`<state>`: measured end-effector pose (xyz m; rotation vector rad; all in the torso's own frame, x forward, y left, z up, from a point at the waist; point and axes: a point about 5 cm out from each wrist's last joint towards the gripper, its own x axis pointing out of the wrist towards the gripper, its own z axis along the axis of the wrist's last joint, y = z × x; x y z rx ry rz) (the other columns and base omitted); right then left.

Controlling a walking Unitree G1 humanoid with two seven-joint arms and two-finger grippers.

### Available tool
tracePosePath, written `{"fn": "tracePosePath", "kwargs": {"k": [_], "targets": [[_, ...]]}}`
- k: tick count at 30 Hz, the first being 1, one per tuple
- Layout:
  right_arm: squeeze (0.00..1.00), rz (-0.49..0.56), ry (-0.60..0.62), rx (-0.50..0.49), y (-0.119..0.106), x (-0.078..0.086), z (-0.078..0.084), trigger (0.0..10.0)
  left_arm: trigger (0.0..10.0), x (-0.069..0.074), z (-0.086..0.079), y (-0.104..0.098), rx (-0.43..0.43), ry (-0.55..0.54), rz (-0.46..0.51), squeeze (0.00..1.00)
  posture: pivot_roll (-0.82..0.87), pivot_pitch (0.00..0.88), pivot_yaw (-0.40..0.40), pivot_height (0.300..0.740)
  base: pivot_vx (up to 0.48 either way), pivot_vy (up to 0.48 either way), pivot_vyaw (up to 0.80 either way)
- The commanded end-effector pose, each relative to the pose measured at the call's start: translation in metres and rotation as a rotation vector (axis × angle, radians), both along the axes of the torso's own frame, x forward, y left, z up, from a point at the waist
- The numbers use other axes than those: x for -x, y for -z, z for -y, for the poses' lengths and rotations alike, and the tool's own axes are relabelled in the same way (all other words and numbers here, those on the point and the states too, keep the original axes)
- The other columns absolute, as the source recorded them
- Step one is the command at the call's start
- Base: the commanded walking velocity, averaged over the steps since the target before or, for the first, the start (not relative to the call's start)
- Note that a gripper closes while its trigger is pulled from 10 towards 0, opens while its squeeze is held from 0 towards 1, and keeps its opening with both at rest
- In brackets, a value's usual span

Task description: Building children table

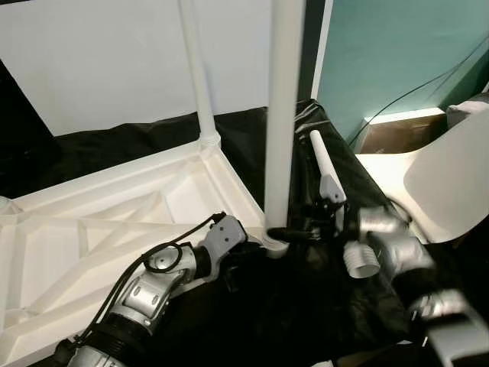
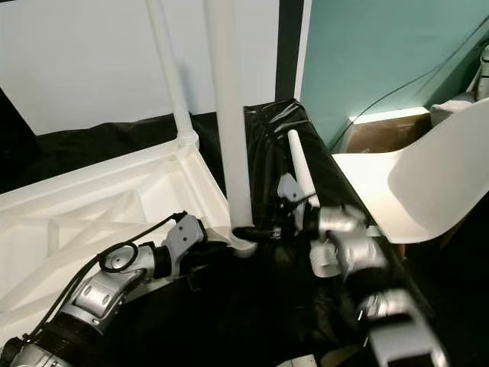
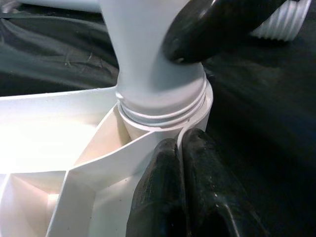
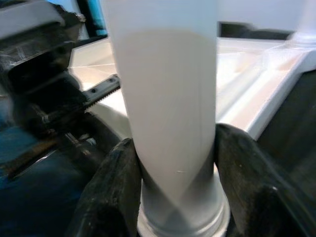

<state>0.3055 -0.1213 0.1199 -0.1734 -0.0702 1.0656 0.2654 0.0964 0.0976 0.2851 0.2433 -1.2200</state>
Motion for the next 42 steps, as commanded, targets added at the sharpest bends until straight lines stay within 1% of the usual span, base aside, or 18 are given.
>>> {"fn": "tracePosePath", "kwargs": {"k": [1,7,13,14,15,16,18,19,22,23,24,25,29,30,31,36,40,42], "targets": [[0.0,0.088,0.268,-0.044,-0.011,-0.01,0.019,0.0,10.0,0.03,0.006,0.034,0.013,0.122,-0.197,0.0,0.06,0.0,-0.019,0.74,0.0,0.0,0.0],[0.0,0.097,0.519,-0.194,-0.002,0.006,0.009,0.0,10.0,0.028,0.007,0.033,0.01,0.129,-0.195,0.0,0.06,0.0,-0.009,0.74,0.0,0.0,0.0],[0.0,0.102,0.546,-0.204,-0.002,0.009,0.005,0.0,10.0,0.029,0.007,0.032,0.008,0.134,-0.195,0.0,0.06,0.0,-0.005,0.74,0.0,0.0,0.0],[0.0,0.111,0.56,-0.195,-0.003,0.011,0.003,4.9,10.0,0.029,0.007,0.032,0.009,0.135,-0.196,0.0,0.05,0.0,-0.005,0.74,0.0,0.0,0.0],[0.0,0.111,0.56,-0.195,-0.003,0.011,0.003,4.9,10.0,0.029,0.007,0.032,0.009,0.135,-0.196,0.0,0.05,0.0,-0.005,0.74,0.0,0.0,0.0],[0.0,0.115,0.574,-0.195,-0.004,0.01,0.002,10.0,10.0,0.03,0.007,0.033,0.01,0.136,-0.197,0.0,0.06,0.0,-0.009,0.74,0.0,0.0,0.0],[0.0,0.115,0.574,-0.195,-0.004,0.01,0.002,10.0,10.0,0.03,0.007,0.033,0.01,0.136,-0.197,0.0,0.06,0.0,-0.009,0.74,0.0,0.0,0.0],[1.0,0.123,0.588,-0.206,-0.007,0.01,0.002,10.0,10.0,0.029,0.007,0.033,0.014,0.131,-0.194,0.0,0.05,0.0,-0.01,0.74,0.0,0.0,0.0],[1.0,0.132,0.595,-0.209,-0.009,0.009,0.001,10.0,10.0,0.029,0.007,0.032,0.029,0.123,-0.196,0.0,0.05,0.0,-0.013,0.74,0.0,0.0,0.0],[1.0,0.141,0.597,-0.209,-0.011,0.008,-0.001,10.0,10.0,0.028,0.007,0.031,0.046,0.113,-0.196,1.0,0.06,0.0,-0.015,0.74,0.0,0.0,0.0],[0.4,0.146,0.593,-0.205,-0.012,0.007,-0.003,10.0,10.0,0.026,0.006,0.028,0.071,0.099,-0.178,1.0,0.06,0.0,-0.016,0.74,0.0,0.0,0.0],[0.0,0.149,0.587,-0.202,-0.013,0.007,-0.004,10.0,10.0,0.021,0.005,0.024,0.091,0.066,-0.132,1.0,0.06,0.0,-0.016,0.74,0.0,0.0,0.0],[0.0,0.147,0.582,-0.202,-0.013,0.006,-0.006,10.0,10.0,0.016,0.003,0.018,0.119,0.023,-0.076,1.0,0.06,0.0,-0.016,0.74,0.0,0.0,0.0],[0.0,0.144,0.578,-0.202,-0.013,0.007,-0.007,10.0,10.0,0.016,0.001,0.012,0.152,0.018,-0.063,0.93,0.06,0.0,-0.015,0.74,0.0,0.0,0.0],[0.0,0.136,0.568,-0.205,-0.012,0.008,-0.008,10.0,10.0,0.016,-0.001,0.004,0.216,0.004,-0.055,0.0,0.06,0.0,-0.011,0.74,0.0,0.0,0.0],[0.0,0.112,0.558,-0.21,-0.01,0.013,-0.011,10.0,10.0,0.017,-0.006,-0.014,0.351,-0.042,-0.019,0.0,0.05,0.0,-0.007,0.74,0.0,0.0,0.0],[0.0,0.106,0.576,-0.198,-0.009,0.018,-0.009,10.0,10.0,0.006,-0.017,-0.032,0.506,-0.232,0.105,0.0,0.05,0.0,-0.003,0.74,0.0,0.0,0.0],[0.0,0.121,0.609,-0.197,-0.012,0.021,-0.005,10.0,10.0,-0.007,-0.029,-0.042,0.613,-0.43,0.188,0.0,0.03,0.0,0.008,0.74,0.0,0.0,0.0]]}}
